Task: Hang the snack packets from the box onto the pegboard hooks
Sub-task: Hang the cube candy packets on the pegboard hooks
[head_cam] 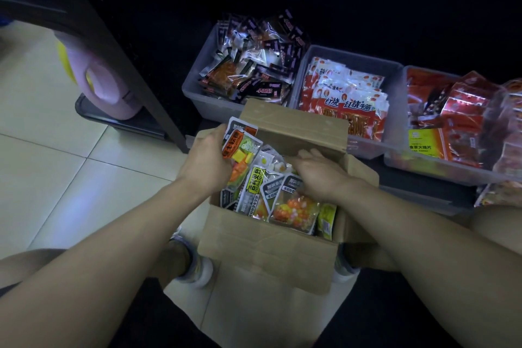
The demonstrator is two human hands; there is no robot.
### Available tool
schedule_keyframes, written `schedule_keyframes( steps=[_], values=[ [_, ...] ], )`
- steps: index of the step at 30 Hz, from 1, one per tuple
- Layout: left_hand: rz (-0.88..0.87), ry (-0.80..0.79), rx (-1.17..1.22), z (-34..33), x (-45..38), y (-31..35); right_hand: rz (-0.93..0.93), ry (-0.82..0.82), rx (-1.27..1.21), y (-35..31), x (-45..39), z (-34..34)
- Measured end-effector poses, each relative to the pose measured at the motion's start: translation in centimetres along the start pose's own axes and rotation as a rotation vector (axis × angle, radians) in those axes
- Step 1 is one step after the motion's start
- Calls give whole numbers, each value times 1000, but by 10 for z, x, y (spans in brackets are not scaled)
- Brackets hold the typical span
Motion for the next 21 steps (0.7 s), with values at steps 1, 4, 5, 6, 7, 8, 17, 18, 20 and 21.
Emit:
schedule_keyframes(
  steps=[1,4,5,6,7,8,17,18,20,21],
  values=[
    [-3,2,-4,1,1,1,7,2,14,-6,-2,-1],
    [-17,-6,-28,1,3,2,29,-65,111,-22,-4,-10],
    [-22,-9,-24,0,4,3,30,-73,134,-26,-6,-12],
    [-25,-11,-21,1,4,3,24,-78,145,-30,-7,-12],
    [-25,-7,-22,2,4,3,15,-77,139,-32,-8,-11],
    [-23,1,-24,3,4,3,3,-74,113,-34,-9,-9],
    [17,90,50,22,5,0,-59,22,-119,-17,1,8],
    [19,91,52,22,5,-1,-67,20,-157,-13,6,10],
    [20,87,51,20,6,-2,-81,47,-217,-5,16,18],
    [19,85,47,20,6,-2,-91,77,-249,-2,21,25]
  ],
)
Point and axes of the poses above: each hand's wrist, its own x-axis away from the middle knuckle, its own z-axis out of the back of the hand, y = z × x, the point moved 8 cm from there along -x, towards the middle knuckle, and after that the axes turned 13 degrees about -z, right-handed, at the moved point
